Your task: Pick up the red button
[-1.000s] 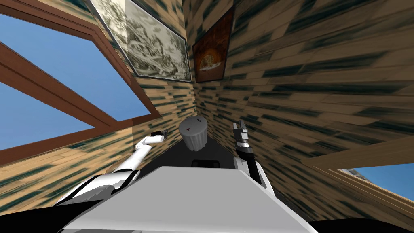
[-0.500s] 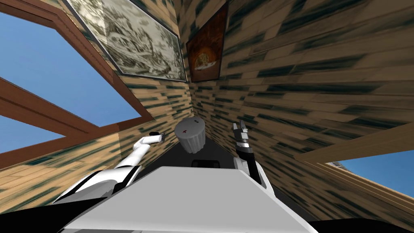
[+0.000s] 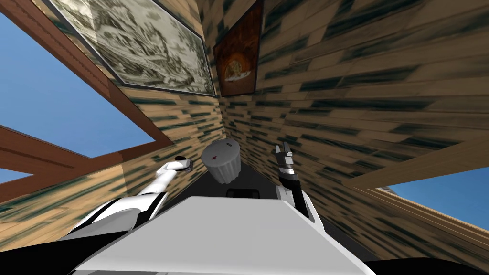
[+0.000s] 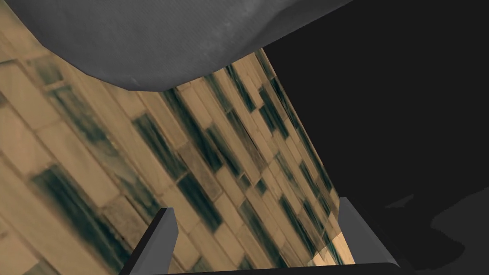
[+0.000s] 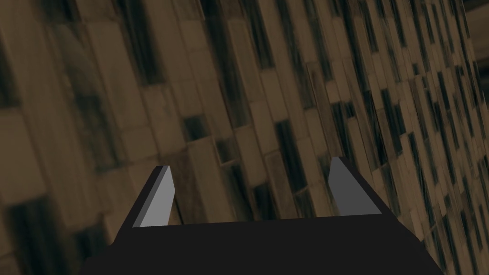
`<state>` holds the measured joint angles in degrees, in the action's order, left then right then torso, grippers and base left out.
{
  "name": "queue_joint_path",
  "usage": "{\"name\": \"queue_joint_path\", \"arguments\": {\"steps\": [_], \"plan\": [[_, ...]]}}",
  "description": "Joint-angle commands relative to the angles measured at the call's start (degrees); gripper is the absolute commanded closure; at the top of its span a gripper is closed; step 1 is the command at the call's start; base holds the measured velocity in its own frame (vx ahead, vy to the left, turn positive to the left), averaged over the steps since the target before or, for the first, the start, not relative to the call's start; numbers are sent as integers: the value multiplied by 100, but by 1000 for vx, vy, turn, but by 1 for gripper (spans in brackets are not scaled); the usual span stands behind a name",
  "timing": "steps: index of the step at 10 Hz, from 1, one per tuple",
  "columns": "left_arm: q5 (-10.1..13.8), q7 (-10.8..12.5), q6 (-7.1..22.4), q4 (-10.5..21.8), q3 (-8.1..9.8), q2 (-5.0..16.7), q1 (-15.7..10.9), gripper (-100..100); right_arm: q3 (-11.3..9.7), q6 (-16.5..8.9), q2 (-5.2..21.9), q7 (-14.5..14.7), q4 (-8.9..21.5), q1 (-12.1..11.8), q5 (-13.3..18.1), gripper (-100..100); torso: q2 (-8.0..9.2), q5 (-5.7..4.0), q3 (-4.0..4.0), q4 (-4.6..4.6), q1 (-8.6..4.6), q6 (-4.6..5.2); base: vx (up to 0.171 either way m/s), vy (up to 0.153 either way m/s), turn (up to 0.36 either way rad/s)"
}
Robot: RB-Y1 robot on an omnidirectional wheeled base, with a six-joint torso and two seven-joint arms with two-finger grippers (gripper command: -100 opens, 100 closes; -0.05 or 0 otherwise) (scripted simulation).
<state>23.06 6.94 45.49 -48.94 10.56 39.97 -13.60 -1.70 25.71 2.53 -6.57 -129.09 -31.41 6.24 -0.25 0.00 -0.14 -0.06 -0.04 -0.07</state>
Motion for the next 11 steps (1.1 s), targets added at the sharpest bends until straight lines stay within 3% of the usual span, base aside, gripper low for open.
{"name": "queue_joint_path", "arguments": {"steps": [1, 3, 7, 11], "plan": [[84, -23, 249, 286, 63, 36, -149, -100, 0, 0, 0, 0, 0, 0, 0, 0, 0, 0, 0, 0, 0, 0, 86, -30, -132], [84, -23, 249, 400, 63, 36, -149, -100, 0, 0, 0, 0, 0, 0, 0, 0, -7, -1, -4, -2, -3, 0, 57, -9, -31], [241, -66, 782, 1110, 206, 44, -456, -100, 0, 0, 0, 0, 0, 0, 0, 0, -11, -1, -6, -2, -2, 4, 89, -15, -147], [323, -102, 1050, 1541, 279, 11, -624, -100, 0, 0, 0, 0, 0, -1, 0, 0, -24, -2, -14, -5, -11, 3, 107, -21, -99]]}}
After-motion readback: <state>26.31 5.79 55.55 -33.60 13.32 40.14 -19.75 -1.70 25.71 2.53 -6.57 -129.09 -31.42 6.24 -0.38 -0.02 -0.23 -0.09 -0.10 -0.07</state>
